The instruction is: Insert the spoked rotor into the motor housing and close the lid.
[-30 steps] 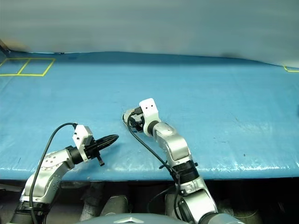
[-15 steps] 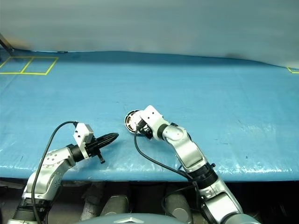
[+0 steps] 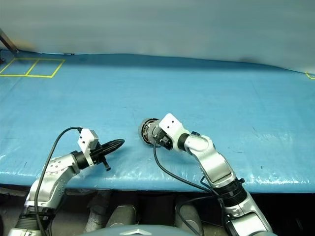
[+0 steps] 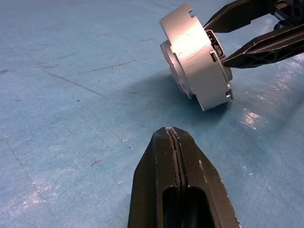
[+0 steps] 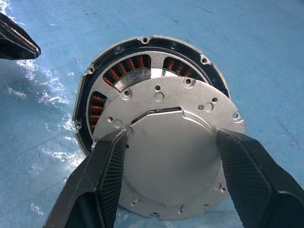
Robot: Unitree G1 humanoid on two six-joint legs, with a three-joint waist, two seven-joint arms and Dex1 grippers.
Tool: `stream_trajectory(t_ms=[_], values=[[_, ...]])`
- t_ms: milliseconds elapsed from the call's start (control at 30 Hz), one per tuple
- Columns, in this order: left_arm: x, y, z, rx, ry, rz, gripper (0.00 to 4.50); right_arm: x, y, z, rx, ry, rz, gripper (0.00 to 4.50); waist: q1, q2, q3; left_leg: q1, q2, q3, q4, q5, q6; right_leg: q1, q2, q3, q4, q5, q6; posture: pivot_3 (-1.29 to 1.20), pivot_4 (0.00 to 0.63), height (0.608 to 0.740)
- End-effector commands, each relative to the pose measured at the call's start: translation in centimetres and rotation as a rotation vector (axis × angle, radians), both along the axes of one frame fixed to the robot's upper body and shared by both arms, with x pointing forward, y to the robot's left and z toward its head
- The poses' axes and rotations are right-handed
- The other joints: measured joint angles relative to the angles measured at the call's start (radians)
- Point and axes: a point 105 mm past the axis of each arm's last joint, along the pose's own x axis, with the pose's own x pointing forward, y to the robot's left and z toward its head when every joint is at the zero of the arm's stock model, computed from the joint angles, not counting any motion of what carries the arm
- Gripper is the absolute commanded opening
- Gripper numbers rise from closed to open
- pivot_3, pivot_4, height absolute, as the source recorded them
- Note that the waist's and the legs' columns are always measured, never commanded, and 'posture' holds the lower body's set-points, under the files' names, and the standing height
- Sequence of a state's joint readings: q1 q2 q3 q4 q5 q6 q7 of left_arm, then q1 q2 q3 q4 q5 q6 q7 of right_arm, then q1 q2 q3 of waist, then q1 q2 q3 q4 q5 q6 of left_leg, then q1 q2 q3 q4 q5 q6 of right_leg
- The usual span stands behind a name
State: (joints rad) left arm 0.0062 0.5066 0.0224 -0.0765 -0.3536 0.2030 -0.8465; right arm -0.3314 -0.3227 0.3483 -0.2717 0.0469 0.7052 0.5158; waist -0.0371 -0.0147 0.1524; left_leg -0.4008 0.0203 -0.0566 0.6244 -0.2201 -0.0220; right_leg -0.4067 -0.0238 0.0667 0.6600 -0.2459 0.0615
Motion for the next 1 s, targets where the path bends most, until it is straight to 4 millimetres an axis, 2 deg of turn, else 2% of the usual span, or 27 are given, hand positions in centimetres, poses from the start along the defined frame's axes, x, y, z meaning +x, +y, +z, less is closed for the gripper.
stream_trajectory(t_ms=[33,100,233,367,467,633,800,1000], values=[[0.3,-0.2,0.5,-0.002,-0.035,-0.005,0.0,0.1,0.7,0.3,0.046,-0.011,-0.005,3.05,0.0,0.0,0.0,0.0,0.0,0.0,0.0,0.0,0.0,0.0,0.0,0.0,0.0,0.0,0.0,0.0,0.15,0.74],[0.3,-0.1,0.5,-0.001,-0.036,-0.003,0.0,0.3,1.4,1.3,0.099,-0.023,0.0,3.05,-0.001,0.0,0.001,0.0,0.0,0.0,0.0,0.0,0.0,-0.001,0.0,0.0,0.0,0.0,0.0,0.0,0.15,0.74],[0.4,-0.1,0.5,0.001,-0.038,0.001,0.0,0.7,2.7,1.7,0.03,-0.09,0.054,3.05,-0.005,0.001,0.001,-0.001,0.0,0.0,0.0,0.0,0.0,-0.002,0.0,0.0,0.001,0.0,-0.001,0.0,0.15,0.74],[0.3,-0.2,0.3,-0.001,-0.036,-0.001,0.0,1.1,4.0,3.1,0.082,-0.122,0.073,3.05,-0.005,0.001,0.001,-0.001,0.001,0.0,0.0,0.0,0.0,-0.002,0.001,0.0,0.001,0.001,-0.001,0.0,0.15,0.74],[0.3,-0.2,0.3,-0.007,-0.036,0.007,0.0,1.9,4.3,4.1,0.123,-0.16,0.041,3.05,-0.005,0.001,0.001,-0.001,0.001,0.0,0.0,0.0,0.0,-0.002,0.001,0.0,0.001,0.001,-0.002,0.0,0.15,0.74],[0.1,-0.1,0.2,-0.012,-0.036,0.021,0.0,2.0,3.9,3.9,0.121,-0.173,0.028,3.05,-0.002,0.001,0.001,-0.002,0.0,0.0,0.0,0.0,0.0,-0.002,0.0,0.0,0.001,0.002,-0.002,0.0,0.15,0.74],[-0.1,0.0,0.0,-0.009,-0.032,0.025,0.0,1.7,3.3,2.1,0.072,-0.128,0.019,4.49,-0.003,0.001,0.001,-0.002,0.0,0.0,0.0,0.0,0.0,-0.002,0.001,0.0,0.001,0.002,-0.002,0.0,0.15,0.74],[0.0,-0.1,0.0,0.001,-0.029,0.019,0.0,1.4,3.1,0.8,0.124,-0.048,-0.018,4.49,-0.005,0.001,0.001,-0.002,0.001,0.0,0.0,0.0,0.0,-0.003,0.001,0.0,0.001,0.002,-0.002,0.0,0.15,0.74]])
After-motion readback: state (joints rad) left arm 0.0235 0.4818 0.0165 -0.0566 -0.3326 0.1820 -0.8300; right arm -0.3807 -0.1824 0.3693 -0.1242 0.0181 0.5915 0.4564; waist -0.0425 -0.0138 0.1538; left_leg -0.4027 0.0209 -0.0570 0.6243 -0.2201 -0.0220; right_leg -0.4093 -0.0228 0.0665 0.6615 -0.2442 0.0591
